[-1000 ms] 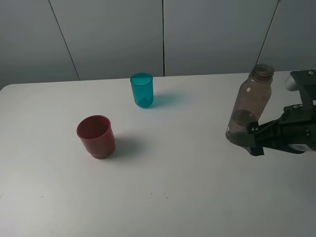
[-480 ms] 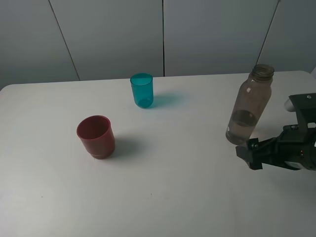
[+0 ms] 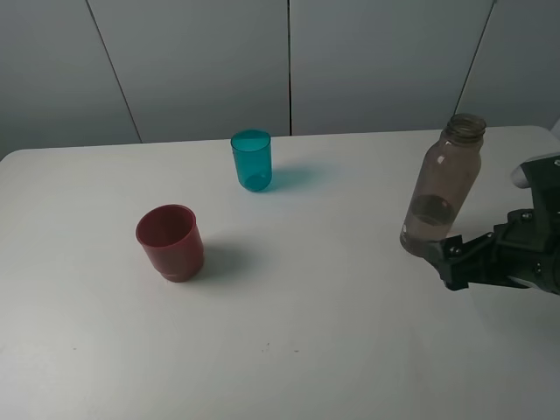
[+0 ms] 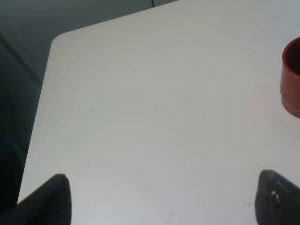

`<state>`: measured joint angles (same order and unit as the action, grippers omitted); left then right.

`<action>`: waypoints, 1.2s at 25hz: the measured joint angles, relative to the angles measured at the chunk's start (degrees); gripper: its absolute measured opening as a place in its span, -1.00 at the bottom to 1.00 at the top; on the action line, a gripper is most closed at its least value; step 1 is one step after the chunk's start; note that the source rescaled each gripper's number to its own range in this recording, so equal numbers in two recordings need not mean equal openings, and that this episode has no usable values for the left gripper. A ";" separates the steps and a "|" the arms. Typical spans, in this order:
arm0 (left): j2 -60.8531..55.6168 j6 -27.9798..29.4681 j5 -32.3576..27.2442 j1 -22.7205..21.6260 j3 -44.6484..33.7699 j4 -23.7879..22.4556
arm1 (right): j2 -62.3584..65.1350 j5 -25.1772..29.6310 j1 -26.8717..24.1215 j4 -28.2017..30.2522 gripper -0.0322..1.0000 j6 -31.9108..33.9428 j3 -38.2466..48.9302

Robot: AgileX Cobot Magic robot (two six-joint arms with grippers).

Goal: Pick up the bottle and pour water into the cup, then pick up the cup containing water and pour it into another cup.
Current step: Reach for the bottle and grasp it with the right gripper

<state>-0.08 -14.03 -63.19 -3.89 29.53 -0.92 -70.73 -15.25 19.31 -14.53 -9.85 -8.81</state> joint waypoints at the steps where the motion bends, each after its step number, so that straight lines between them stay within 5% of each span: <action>1: 0.00 0.00 0.00 0.00 0.00 0.00 | -0.77 -0.93 0.00 0.00 1.00 0.00 0.00; 6: 0.00 0.00 0.00 0.00 0.00 0.00 | -8.54 -7.12 0.00 0.40 1.00 0.40 0.10; 15: 0.00 0.00 0.00 0.00 0.00 0.00 | -23.37 -26.53 0.00 3.33 1.00 8.97 0.23; 30: 0.00 0.09 0.00 0.00 0.00 0.00 | -34.33 -47.61 0.00 3.45 1.00 11.18 0.13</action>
<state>-0.08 -13.94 -63.19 -3.89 29.53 -0.92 -105.06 -62.86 19.31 -11.07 1.33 -8.68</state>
